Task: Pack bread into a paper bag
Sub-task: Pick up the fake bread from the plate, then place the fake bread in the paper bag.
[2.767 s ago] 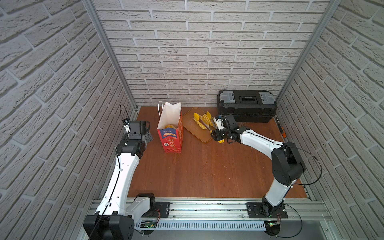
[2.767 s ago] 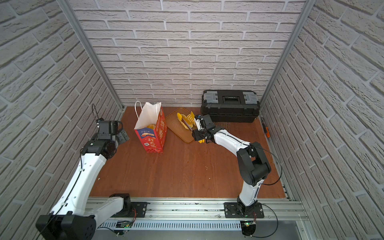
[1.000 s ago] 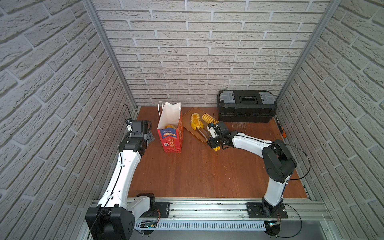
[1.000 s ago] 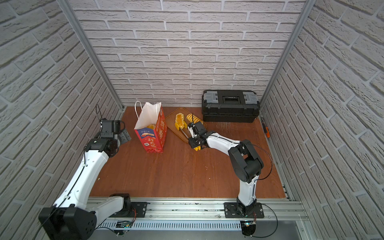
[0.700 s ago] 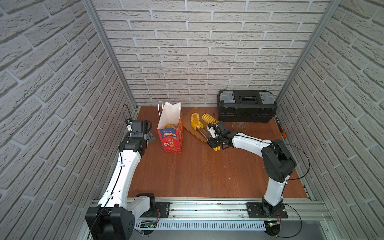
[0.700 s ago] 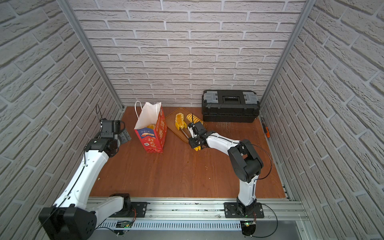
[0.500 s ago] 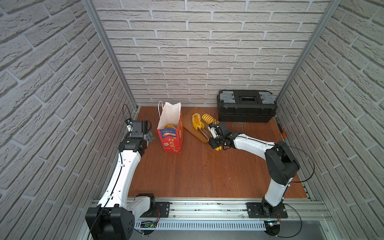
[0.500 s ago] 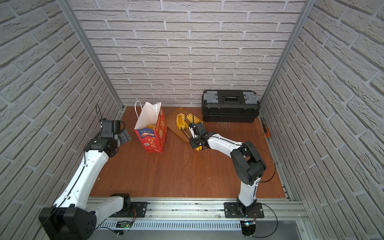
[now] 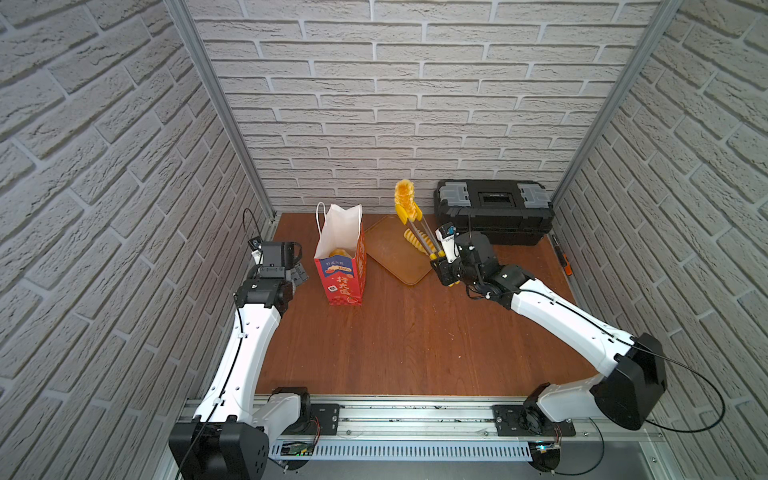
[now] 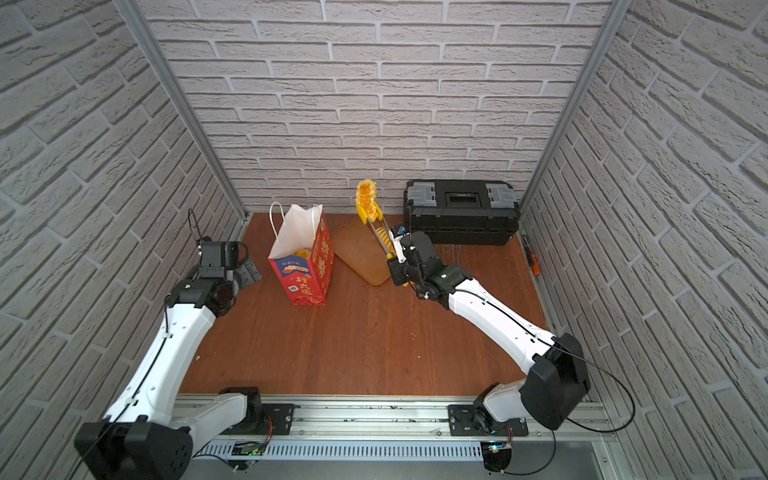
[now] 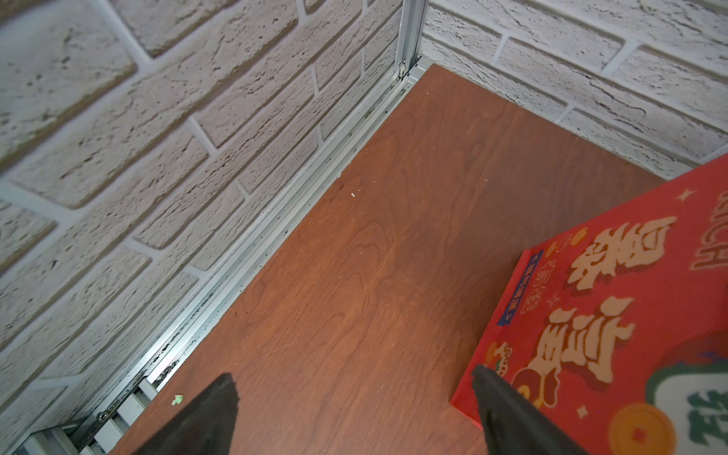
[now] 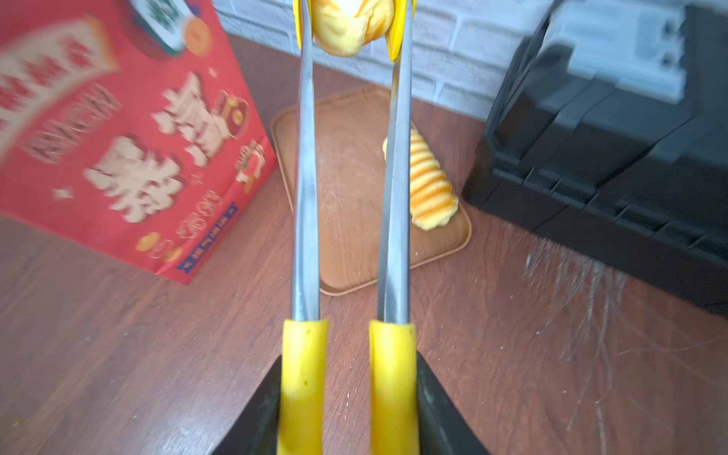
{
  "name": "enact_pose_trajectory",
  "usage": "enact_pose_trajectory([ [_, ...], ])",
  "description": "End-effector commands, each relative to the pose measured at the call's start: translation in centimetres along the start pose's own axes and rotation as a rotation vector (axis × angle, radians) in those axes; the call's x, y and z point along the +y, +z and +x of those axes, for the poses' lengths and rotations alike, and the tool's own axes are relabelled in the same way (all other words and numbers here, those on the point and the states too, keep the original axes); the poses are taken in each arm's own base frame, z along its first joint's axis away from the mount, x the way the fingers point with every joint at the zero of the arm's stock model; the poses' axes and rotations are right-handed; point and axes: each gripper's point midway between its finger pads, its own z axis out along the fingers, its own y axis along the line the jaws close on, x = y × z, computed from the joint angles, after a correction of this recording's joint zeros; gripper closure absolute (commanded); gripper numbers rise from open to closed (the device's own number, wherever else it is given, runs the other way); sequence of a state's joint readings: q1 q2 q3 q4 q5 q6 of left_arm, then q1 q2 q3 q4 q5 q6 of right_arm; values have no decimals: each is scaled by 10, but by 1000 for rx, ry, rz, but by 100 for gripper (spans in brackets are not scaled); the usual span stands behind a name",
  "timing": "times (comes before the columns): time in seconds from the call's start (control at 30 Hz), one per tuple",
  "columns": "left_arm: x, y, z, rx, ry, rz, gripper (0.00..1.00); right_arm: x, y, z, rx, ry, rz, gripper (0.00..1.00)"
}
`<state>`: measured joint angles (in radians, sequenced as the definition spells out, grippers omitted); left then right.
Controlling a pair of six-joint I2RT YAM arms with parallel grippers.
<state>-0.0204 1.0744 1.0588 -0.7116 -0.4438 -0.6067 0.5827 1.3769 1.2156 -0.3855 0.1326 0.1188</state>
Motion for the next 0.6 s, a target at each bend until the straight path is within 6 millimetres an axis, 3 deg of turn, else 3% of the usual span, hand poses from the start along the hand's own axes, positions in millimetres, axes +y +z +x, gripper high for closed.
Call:
enact_pose_trajectory([
  [0.0, 2, -7, -9, -36, -35, 9, 5, 17, -55, -65, -218, -52, -57, 97],
  [0.17, 2, -9, -9, -37, -39, 13, 5, 59, -98, -88, -285, -152, -154, 97],
  [0.37, 4, -10, -8, -37, -39, 11, 5, 101, -146, -103, -359, -147, -343, 97],
  [0.57, 5, -12, -8, -38, -39, 11, 5, 114, -173, -100, -320, 21, -491, 97],
])
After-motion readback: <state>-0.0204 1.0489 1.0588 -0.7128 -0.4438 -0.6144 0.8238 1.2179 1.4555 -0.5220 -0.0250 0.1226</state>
